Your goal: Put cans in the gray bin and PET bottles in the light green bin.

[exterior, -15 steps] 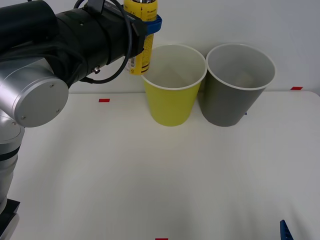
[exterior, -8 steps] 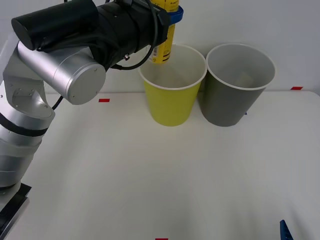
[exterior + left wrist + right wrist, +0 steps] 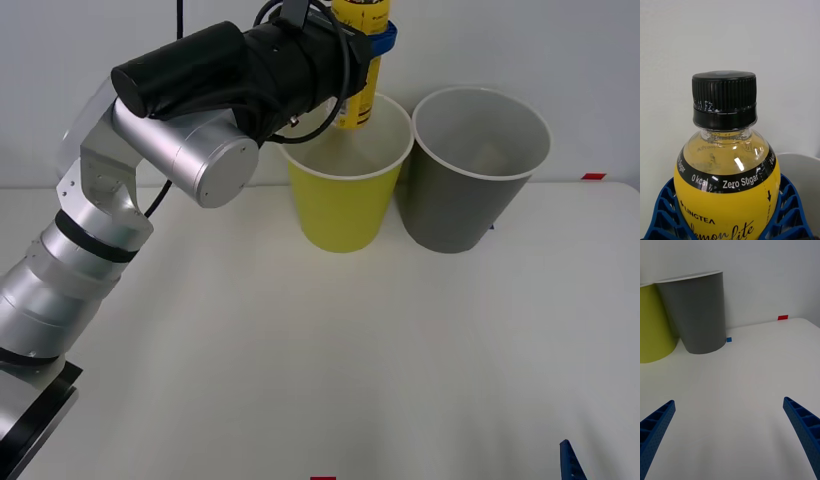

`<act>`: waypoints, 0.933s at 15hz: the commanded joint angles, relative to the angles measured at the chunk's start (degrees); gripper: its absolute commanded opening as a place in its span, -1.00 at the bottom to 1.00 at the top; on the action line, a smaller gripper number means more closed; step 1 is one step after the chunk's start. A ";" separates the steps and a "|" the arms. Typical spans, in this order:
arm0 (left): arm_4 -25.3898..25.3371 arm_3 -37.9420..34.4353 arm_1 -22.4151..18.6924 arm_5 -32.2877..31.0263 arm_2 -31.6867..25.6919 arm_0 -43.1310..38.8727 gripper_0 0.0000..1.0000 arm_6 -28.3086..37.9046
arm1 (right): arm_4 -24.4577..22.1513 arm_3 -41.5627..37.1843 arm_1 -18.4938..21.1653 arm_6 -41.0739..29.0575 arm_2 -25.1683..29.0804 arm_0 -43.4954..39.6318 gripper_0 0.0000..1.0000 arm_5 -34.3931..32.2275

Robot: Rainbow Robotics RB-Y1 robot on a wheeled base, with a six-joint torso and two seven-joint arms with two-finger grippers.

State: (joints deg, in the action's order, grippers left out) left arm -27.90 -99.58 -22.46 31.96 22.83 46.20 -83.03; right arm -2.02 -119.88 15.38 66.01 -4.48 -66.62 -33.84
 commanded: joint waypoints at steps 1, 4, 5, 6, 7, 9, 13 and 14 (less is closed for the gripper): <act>0.04 5.54 0.49 -4.88 2.83 2.49 -1.00 0.15 | 0.00 0.00 0.00 0.00 0.00 0.00 1.00 0.00; -0.04 5.54 0.75 -4.80 2.83 2.58 -1.00 0.15 | 0.00 0.00 0.00 0.00 0.00 0.00 1.00 0.00; 0.04 5.54 0.75 -4.80 2.83 2.58 -1.00 0.06 | 0.00 0.00 0.00 0.00 0.00 0.00 1.00 0.00; 0.04 5.54 0.66 -4.80 2.75 2.58 -1.00 0.06 | 0.00 0.00 0.00 0.00 0.00 0.00 1.00 0.00; 0.13 5.54 0.66 -4.88 2.83 2.58 -1.00 0.15 | 0.00 0.00 0.00 0.00 0.00 0.00 1.00 0.00; 0.04 5.54 0.49 -4.80 2.83 2.49 1.00 0.24 | 0.00 0.00 0.00 0.00 0.00 0.00 1.00 0.00; -0.13 5.36 -0.30 -4.88 2.83 2.49 1.00 1.12 | 0.00 0.00 0.00 0.00 0.00 0.00 1.00 0.00; -0.48 4.83 -0.92 -4.80 2.83 2.49 1.00 1.47 | 0.00 0.00 0.00 0.00 0.00 0.00 1.00 0.00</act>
State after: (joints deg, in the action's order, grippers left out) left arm -28.05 -94.27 -22.82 27.08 25.67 48.71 -81.93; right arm -2.02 -119.88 15.38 66.01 -4.48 -66.62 -33.84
